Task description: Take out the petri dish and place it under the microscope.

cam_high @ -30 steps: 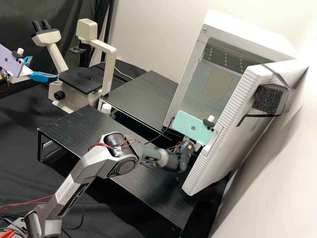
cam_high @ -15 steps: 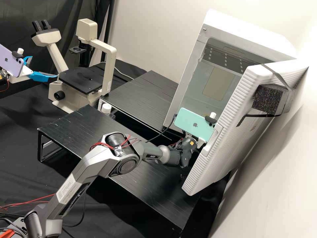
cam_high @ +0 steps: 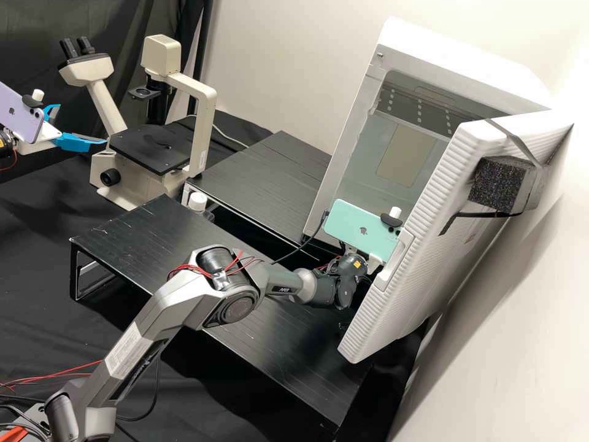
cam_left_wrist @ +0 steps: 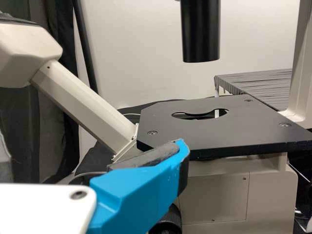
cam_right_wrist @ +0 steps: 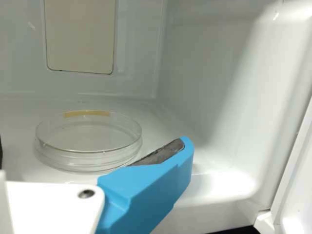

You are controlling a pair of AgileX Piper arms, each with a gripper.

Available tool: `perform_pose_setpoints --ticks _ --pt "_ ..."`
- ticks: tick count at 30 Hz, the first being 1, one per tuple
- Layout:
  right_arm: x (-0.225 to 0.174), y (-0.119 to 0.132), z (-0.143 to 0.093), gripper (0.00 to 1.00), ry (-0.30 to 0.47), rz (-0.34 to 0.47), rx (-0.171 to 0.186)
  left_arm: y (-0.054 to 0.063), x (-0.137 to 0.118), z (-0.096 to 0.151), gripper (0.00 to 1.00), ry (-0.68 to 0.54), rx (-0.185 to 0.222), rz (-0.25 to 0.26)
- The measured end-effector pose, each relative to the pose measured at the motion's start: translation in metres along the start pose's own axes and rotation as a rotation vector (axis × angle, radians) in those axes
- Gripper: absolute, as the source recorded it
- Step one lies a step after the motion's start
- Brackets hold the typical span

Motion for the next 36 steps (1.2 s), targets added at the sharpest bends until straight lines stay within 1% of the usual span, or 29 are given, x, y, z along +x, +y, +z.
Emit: perform_pose_setpoints --ticks 3,14,21,22,26,36 --pt "0.002 -0.001 -0.001 1.0 -0.014 -0.006 -0.002 0.0 0.0 0.0 1.0 0.0 0.0 0.0" --pt "0.006 0.001 -0.005 1.0 -0.021 -0.003 -0.012 0.0 0.0 0.0 1.0 0.0 0.0 0.0" --pt "0.01 -0.004 -0.009 1.0 -0.028 -0.016 -0.015 0.0 0.0 0.0 1.0 0.0 0.0 0.0" --pt "0.011 -0.005 -0.01 0.0 -0.025 -0.017 -0.015 0.0 0.0 0.0 1.0 0.0 0.0 0.0" --pt "0.014 -0.01 -0.006 0.0 -0.03 -0.027 -0.012 0.0 0.0 0.0 1.0 0.0 0.0 0.0" --pt "0.017 -0.012 -0.003 0.0 -0.035 -0.027 -0.003 0.0 0.0 0.0 1.0 0.0 0.0 0.0"
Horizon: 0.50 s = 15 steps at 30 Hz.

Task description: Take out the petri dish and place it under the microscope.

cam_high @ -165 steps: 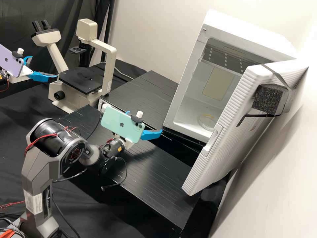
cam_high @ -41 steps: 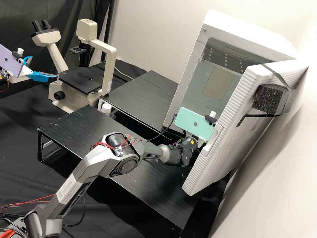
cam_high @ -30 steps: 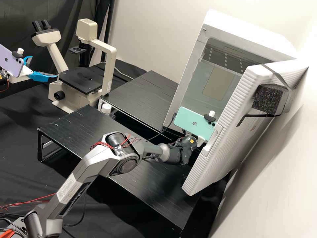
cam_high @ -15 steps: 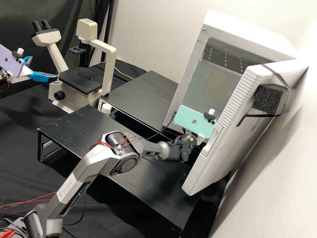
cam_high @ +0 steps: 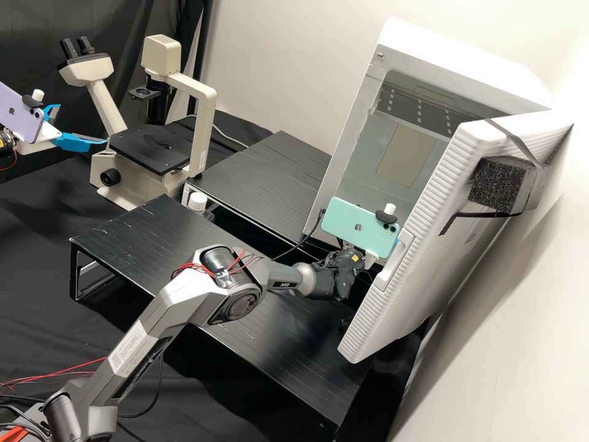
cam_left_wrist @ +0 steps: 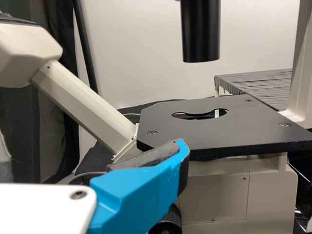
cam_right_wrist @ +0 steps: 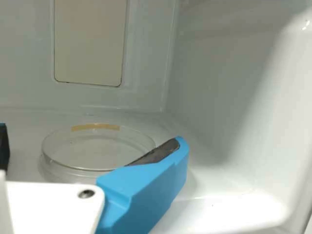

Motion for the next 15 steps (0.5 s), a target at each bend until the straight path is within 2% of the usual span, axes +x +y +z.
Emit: perform_pose_setpoints --ticks 15 --pt "0.0018 -0.0004 0.0013 0.0 0.001 0.001 0.005 0.0 0.0 0.0 1.0 0.0 0.0 0.0"
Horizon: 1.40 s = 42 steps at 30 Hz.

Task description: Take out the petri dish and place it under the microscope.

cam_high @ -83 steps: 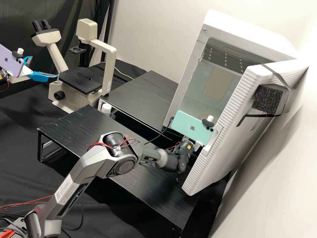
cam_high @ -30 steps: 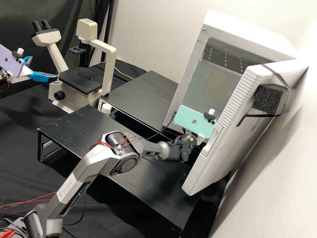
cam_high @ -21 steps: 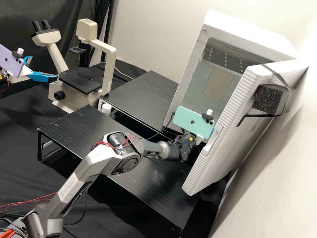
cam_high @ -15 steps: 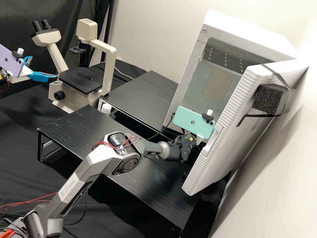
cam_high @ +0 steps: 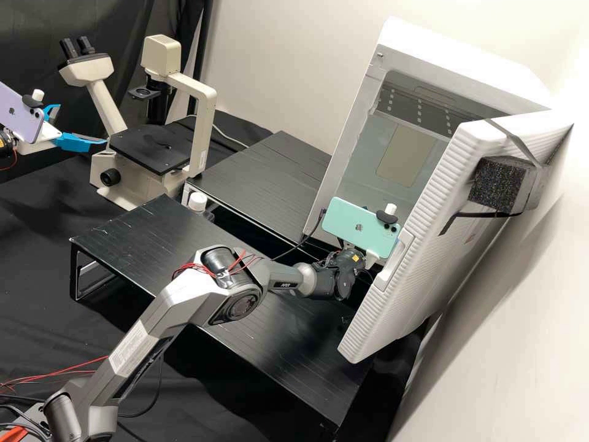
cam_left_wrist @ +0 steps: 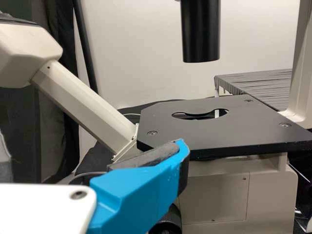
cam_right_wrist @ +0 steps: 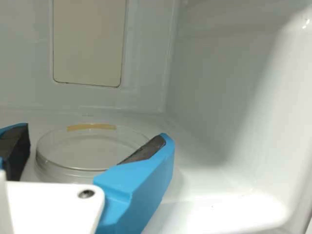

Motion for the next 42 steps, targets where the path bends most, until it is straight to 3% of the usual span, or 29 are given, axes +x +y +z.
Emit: perform_pose_setpoints --ticks 19,26,37,42 --pt "0.001 0.001 0.0 0.0 0.002 0.002 -0.001 0.0 0.0 0.0 1.0 0.0 0.0 0.0" --pt "-0.01 -0.003 -0.003 0.0 0.019 -0.01 0.015 0.0 0.0 0.0 1.0 0.0 0.0 0.0" --pt "-0.07 0.01 -0.006 0.0 0.053 0.013 0.053 0.0 0.0 0.0 1.0 0.0 0.0 0.0" --pt "-0.106 0.001 -0.004 0.0 0.073 0.023 0.116 0.0 0.0 0.0 1.0 0.0 0.0 0.0"
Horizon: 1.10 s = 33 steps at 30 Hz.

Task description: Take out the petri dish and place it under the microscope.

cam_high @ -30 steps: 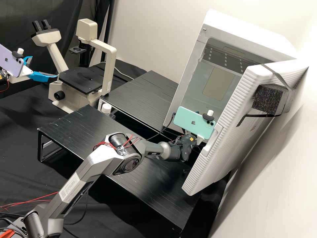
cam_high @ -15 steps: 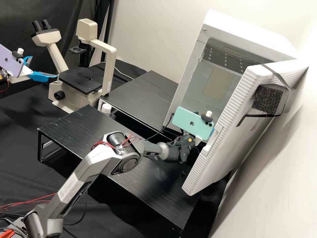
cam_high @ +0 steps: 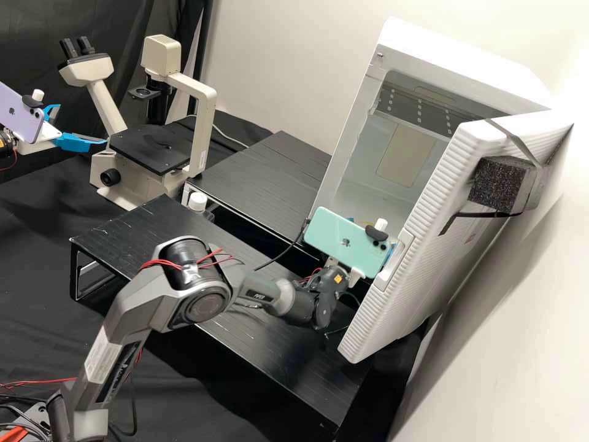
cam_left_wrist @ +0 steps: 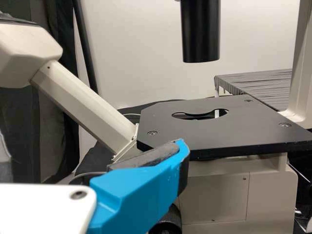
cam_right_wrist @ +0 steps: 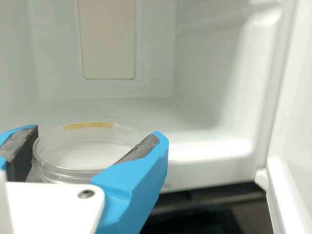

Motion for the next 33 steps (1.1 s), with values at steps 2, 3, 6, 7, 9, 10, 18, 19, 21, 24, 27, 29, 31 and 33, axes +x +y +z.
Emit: perform_pose_setpoints --ticks 2,3,6,7,9,10,18,19,21,24,27,29,31,33 --pt "-0.014 -0.006 -0.002 0.0 0.024 0.005 0.024 0.0 0.0 0.0 1.0 0.0 0.0 0.0" --pt "-0.022 -0.01 -0.003 0.0 0.036 0.004 0.035 0.0 0.0 0.0 1.0 0.0 0.0 0.0" --pt "-0.044 -0.021 -0.006 0.0 0.076 0.002 0.047 0.0 0.0 0.0 1.0 0.0 0.0 0.0" --pt "-0.054 -0.026 -0.007 0.0 0.084 0.0 0.048 0.0 0.0 0.0 1.0 0.0 0.0 0.0" --pt "-0.068 -0.033 -0.012 0.0 0.105 0.0 0.059 0.0 0.0 0.0 1.0 0.0 0.0 0.0" --pt "-0.076 -0.035 -0.017 0.0 0.111 -0.001 0.063 0.0 0.0 0.0 1.0 0.0 0.0 0.0" --pt "-0.12 -0.073 -0.07 0.0 0.23 -0.072 0.016 0.0 0.0 0.0 1.0 0.0 0.0 0.0" --pt "-0.125 -0.081 -0.081 0.0 0.266 -0.094 0.0 0.0 0.0 0.0 1.0 0.0 0.0 0.0" --pt "-0.132 -0.094 -0.097 0.0 0.327 -0.131 -0.022 0.0 0.0 0.0 1.0 0.0 0.0 0.0" --pt "-0.139 -0.109 -0.114 0.0 0.392 -0.168 -0.044 0.0 0.0 0.0 1.0 0.0 0.0 0.0" --pt "-0.142 -0.123 -0.133 0.0 0.457 -0.182 -0.049 0.0 0.0 0.0 1.0 0.0 0.0 0.0" --pt "-0.143 -0.133 -0.146 0.0 0.499 -0.187 -0.043 0.0 0.0 0.0 1.0 0.0 0.0 0.0" --pt "-0.143 -0.142 -0.158 0.0 0.523 -0.195 -0.04 0.0 0.0 0.0 1.0 0.0 0.0 0.0" --pt "-0.141 -0.149 -0.17 0.0 0.538 -0.202 -0.042 0.0 0.0 0.0 1.0 0.0 0.0 0.0"
